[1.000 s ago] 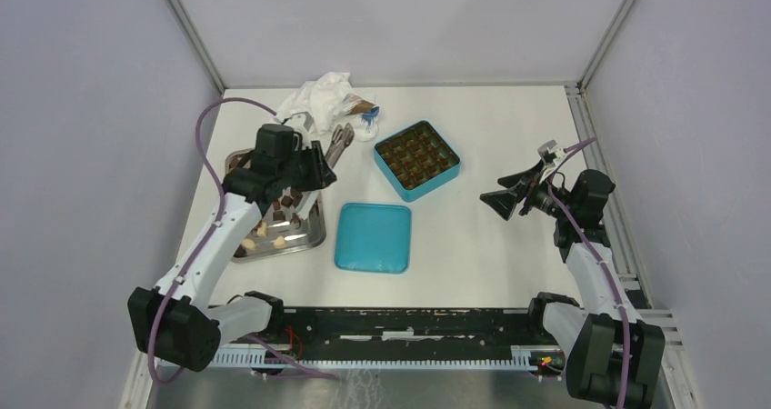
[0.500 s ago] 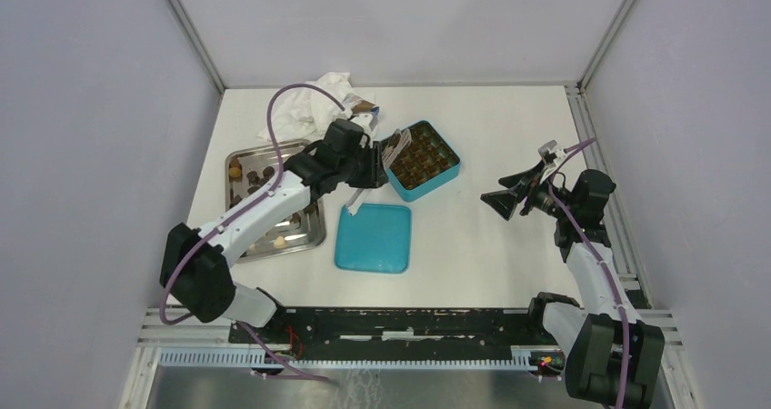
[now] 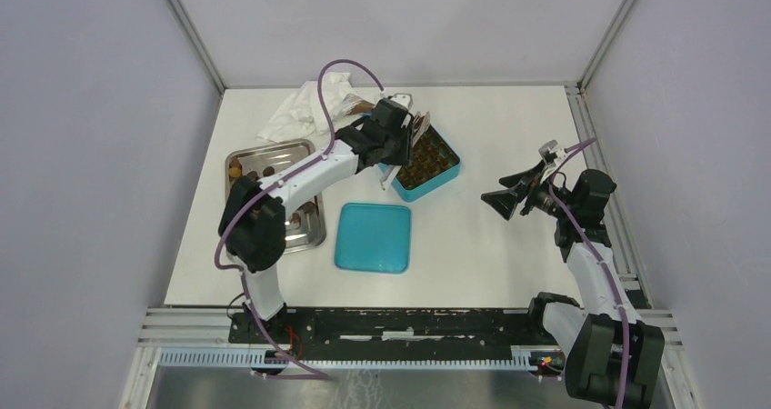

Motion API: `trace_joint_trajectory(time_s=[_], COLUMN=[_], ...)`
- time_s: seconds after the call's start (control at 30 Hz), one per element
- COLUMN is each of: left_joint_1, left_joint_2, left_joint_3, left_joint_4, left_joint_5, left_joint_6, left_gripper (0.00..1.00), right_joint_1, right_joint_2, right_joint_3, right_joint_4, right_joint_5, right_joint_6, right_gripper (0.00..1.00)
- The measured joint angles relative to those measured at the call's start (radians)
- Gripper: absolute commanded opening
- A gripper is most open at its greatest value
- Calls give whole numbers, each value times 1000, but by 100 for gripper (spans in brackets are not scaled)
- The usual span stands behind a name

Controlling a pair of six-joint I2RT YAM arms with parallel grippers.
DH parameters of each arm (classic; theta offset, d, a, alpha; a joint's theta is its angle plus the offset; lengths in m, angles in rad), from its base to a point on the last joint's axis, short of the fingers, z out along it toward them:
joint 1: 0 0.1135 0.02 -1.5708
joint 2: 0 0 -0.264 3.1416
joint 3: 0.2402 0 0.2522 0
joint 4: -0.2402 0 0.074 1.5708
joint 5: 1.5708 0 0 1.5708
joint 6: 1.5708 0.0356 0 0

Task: Pack the chocolate
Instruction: Place the fake chocolate in the packing box.

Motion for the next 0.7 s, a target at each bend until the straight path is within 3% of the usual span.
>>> trace_joint_trajectory(time_s=[0.2, 0.7], left_joint_1=[-25, -31], left_joint_2=[114, 216], left_joint_3=[120, 224], left_joint_4=[-24, -101], left_joint_5=[-46, -121], left_joint_6=[24, 56], left_gripper=[3, 11], right_joint_1=[-1, -1], right_joint_2=[0, 0], right_joint_3=[2, 3], right_joint_4=[0, 0], right_joint_5=[0, -1], right_joint_6=[0, 0], right_gripper=[92, 92])
